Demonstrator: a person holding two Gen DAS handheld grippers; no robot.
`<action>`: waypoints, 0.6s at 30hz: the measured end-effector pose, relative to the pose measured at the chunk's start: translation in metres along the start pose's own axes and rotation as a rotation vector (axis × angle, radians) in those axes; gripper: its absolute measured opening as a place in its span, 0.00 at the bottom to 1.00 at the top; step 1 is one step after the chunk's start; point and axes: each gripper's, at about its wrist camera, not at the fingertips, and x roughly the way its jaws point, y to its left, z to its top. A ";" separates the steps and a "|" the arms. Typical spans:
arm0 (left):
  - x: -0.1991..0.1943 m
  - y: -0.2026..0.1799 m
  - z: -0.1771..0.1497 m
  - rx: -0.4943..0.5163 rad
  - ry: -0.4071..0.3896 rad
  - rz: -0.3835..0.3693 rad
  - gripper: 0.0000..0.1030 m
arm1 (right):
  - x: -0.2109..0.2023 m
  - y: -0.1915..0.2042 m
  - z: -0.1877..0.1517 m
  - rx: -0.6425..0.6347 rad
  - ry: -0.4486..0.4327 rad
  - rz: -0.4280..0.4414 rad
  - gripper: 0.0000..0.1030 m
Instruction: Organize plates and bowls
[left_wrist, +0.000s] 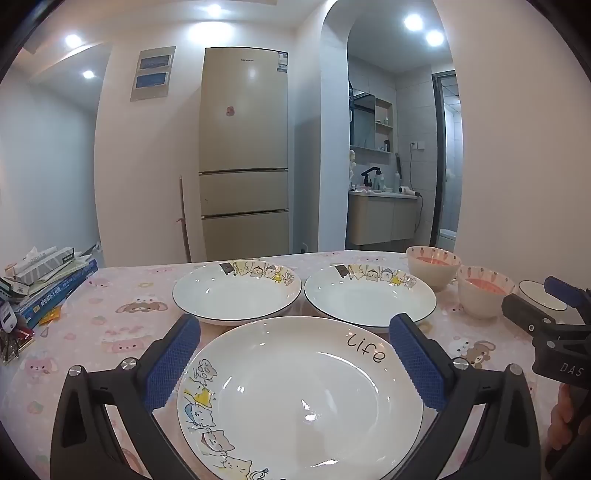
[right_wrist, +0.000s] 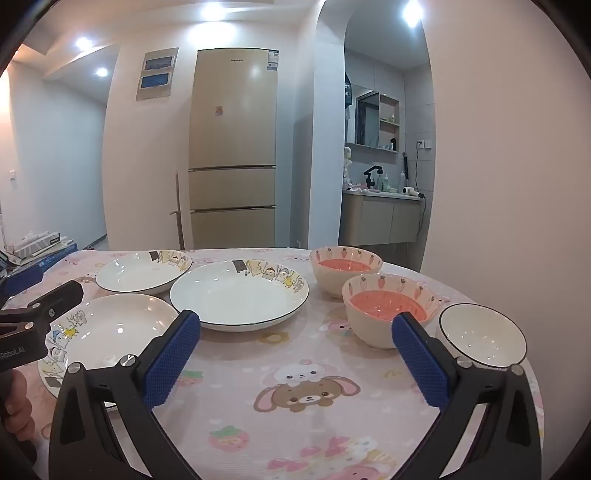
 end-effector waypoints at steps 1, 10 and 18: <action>0.000 0.000 0.000 0.000 -0.002 0.000 1.00 | 0.000 0.000 0.000 0.003 0.002 0.004 1.00; 0.000 0.001 0.000 0.002 -0.007 -0.006 1.00 | 0.001 0.001 0.001 0.004 -0.002 0.007 1.00; -0.003 -0.001 0.001 0.002 -0.003 -0.002 1.00 | 0.000 0.000 0.000 0.008 -0.001 0.005 1.00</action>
